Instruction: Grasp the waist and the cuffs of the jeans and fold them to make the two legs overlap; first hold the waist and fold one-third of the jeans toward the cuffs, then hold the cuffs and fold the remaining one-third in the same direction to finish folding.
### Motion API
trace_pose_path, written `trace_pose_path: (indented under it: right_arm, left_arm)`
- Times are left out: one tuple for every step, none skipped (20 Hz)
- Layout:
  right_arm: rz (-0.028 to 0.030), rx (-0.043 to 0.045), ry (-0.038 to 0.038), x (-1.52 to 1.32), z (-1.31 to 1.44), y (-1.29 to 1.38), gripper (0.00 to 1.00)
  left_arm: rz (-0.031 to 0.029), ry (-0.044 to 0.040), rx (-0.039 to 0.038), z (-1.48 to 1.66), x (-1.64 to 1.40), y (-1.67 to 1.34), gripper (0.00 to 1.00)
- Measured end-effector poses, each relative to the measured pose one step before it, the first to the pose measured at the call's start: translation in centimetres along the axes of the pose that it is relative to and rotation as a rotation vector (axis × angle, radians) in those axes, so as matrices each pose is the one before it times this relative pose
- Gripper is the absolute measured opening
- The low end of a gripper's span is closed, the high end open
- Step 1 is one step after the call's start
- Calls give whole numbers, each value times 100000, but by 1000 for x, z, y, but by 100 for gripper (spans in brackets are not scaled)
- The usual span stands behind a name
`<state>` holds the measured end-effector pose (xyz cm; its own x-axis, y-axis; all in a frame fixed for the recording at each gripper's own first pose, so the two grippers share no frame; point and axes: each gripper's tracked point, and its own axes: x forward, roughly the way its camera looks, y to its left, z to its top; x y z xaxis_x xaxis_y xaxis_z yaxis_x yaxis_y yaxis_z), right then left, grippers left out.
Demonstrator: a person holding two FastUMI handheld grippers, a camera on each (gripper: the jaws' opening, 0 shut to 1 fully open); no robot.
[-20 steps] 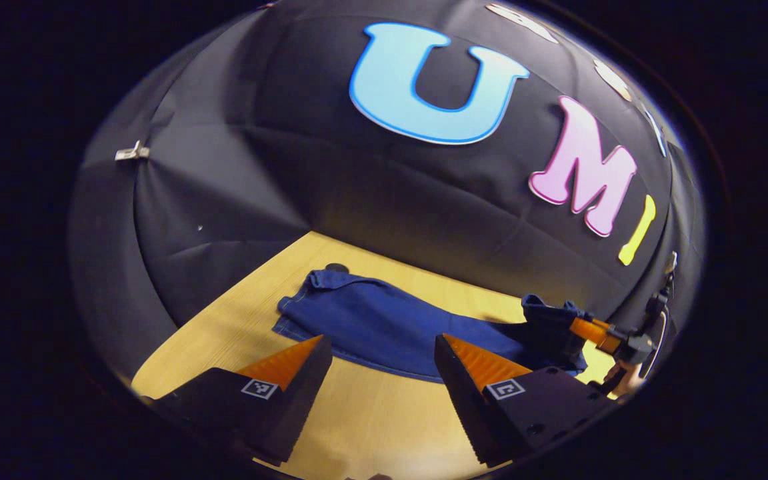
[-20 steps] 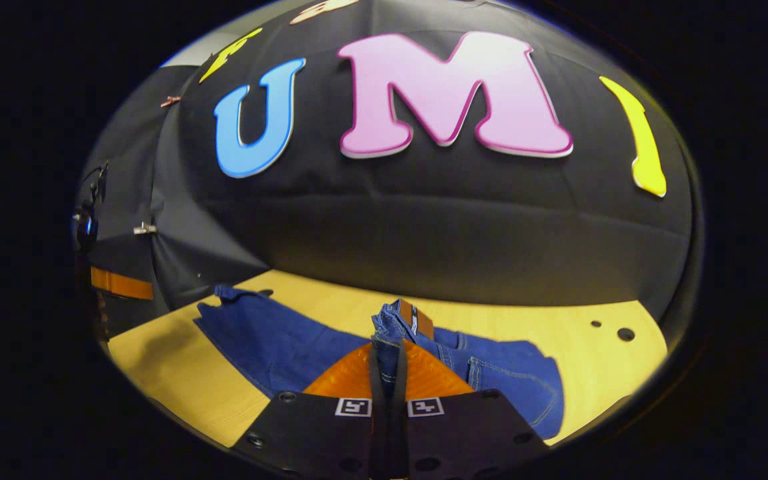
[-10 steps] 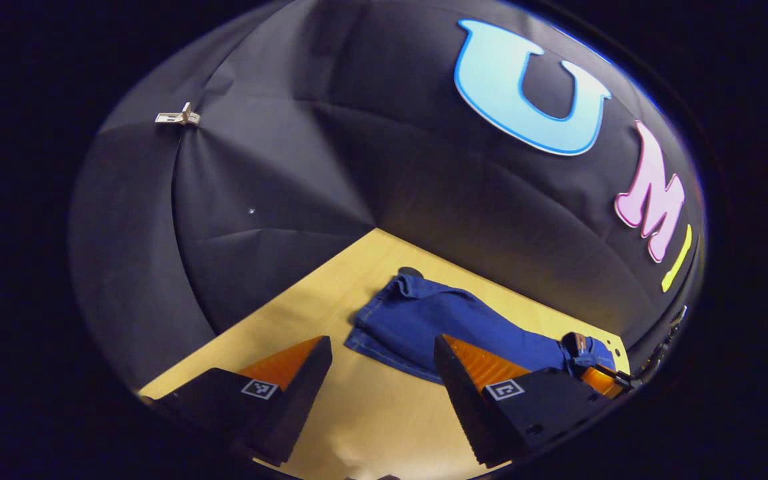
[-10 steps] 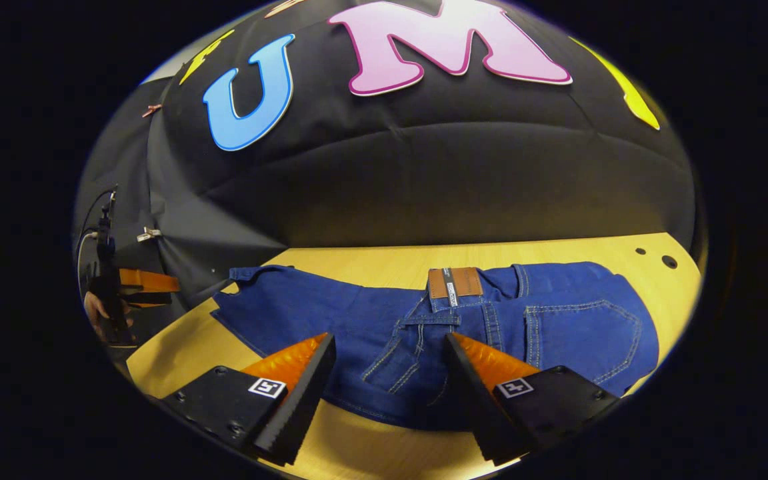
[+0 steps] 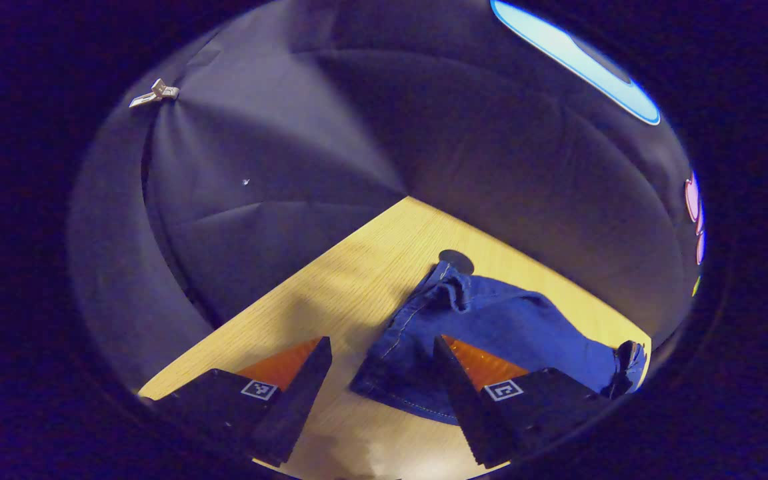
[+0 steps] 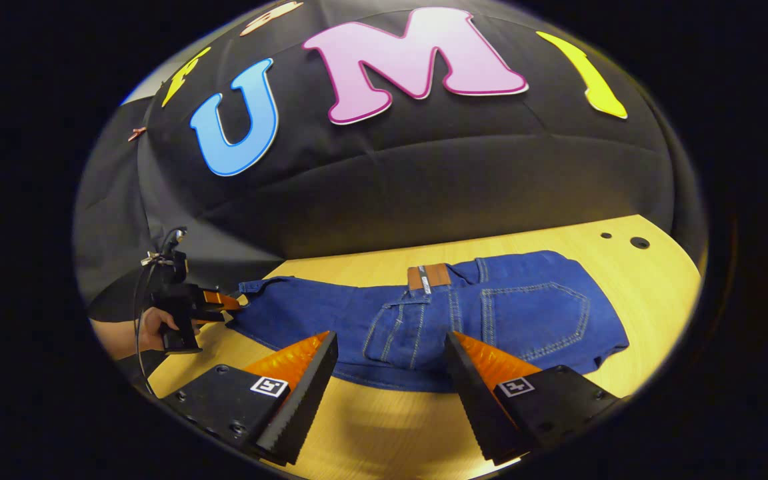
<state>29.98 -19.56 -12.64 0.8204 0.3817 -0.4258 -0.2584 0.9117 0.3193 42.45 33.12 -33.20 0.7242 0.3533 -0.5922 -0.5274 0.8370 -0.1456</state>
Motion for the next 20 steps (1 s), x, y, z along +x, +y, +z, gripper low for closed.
trace_pose_path:
  right_arm:
    - [-1265, 255, 2219, -367, -700, -658, 98]
    - [-1316, -71, 3101, -378, -738, -816, 97]
    - [-1354, 582, 738, -293, -340, -865, 97]
    - [-1207, 917, 636, -214, -151, -848, 98]
    - [-784, 1194, 809, -185, -415, -766, 98]
    - [-918, 682, 466, -103, -279, -718, 98]
    - [-1085, 302, 515, -103, -184, -651, 98]
    - [-291, 226, 15, -232, -94, -290, 98]
    - [84, -204, -192, -27, 2, -175, 98]
    - [-35, -746, 119, -145, -145, -99, 98]
    - [-14, -944, 10, -12, -25, -50, 98]
    - [57, -816, 176, -82, -146, -97, 98]
    - [18, -455, 418, -23, -148, -95, 98]
    - [-180, -372, 323, -21, -154, -91, 98]
    - [-513, -28, -96, -41, 38, -17, 98]
    - [-267, 481, -299, -82, 205, 68, 98]
    - [-226, 599, -637, -115, 407, -208, 98]
    - [-424, 288, -1044, -167, 385, -478, 98]
    - [-338, -384, -1455, -265, 583, -100, 98]
    - [-401, -367, -1678, -148, 692, -245, 98]
  left_arm:
    - [1213, -1753, 3093, 695, 17, 163, 98]
    - [-388, 1929, 1431, -308, 137, -126, 96]
    - [723, 228, 3350, 170, -203, -93, 91]
    - [-1940, 2243, 3094, -651, 544, -645, 94]
    - [31, 752, 2041, -220, -30, -346, 81]
    - [1289, 1200, 1950, 29, 140, -148, 73]
    - [521, 467, 1966, -55, 24, 145, 74]
    - [-1785, -455, -1638, 71, -7, -356, 70]
    - [-3230, -532, -3737, 39, -13, -631, 55]
    - [-1956, -1085, -4005, 45, 204, -734, 46]
    - [-1884, -748, -2958, 26, 204, -502, 30]
    - [-713, -1511, -2264, 357, -207, -517, 25]
    - [-198, -2031, -640, 330, -373, -315, 16]
    - [-474, -445, 1143, -171, 227, 114, 11]
    - [-3191, -565, -139, -31, -114, 5, 7]
    - [-4140, 1209, -2930, -104, -140, -410, 6]
    - [-3254, -975, -4052, 429, -695, -250, 6]
    - [-1262, -2406, -3239, 948, -759, -238, 6]
    - [-1050, -3136, -1691, 424, -27, -156, 6]
    - [-2412, -3583, -1971, 882, -357, -537, 6]
